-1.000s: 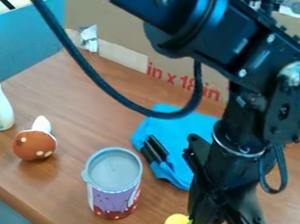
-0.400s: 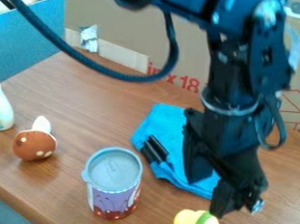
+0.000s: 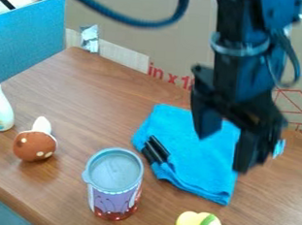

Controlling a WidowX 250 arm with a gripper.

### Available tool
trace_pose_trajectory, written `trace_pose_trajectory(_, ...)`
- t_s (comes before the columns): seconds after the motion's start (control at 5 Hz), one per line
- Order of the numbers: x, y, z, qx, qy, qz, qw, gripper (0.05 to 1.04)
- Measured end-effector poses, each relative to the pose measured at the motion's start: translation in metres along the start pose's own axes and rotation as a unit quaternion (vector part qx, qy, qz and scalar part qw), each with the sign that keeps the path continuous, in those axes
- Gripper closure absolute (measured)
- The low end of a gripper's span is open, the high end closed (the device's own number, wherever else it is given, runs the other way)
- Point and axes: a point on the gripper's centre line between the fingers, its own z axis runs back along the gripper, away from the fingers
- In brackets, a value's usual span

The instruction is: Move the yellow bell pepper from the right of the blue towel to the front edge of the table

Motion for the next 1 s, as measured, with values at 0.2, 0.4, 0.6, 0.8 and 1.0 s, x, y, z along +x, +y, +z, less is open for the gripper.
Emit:
trace_pose_trajectory(0.2, 0.01, 0.037, 0.006, 0.022, -0.011, 0.085, 0.9961, 0.078)
trace_pose_trajectory(0.4, 0.009, 0.053, -0.005, 0.049, 0.027, 0.111, 0.9923, 0.078)
trace_pose_trajectory(0.6, 0.01, 0.051, -0.004, 0.048, 0.026, 0.108, 0.9927, 0.078)
trace_pose_trajectory(0.8, 0.01, 0.051, -0.005, 0.048, 0.027, 0.108, 0.9926, 0.078)
trace_pose_trajectory(1.0, 0.009, 0.051, -0.004, 0.048, 0.027, 0.109, 0.9925, 0.078)
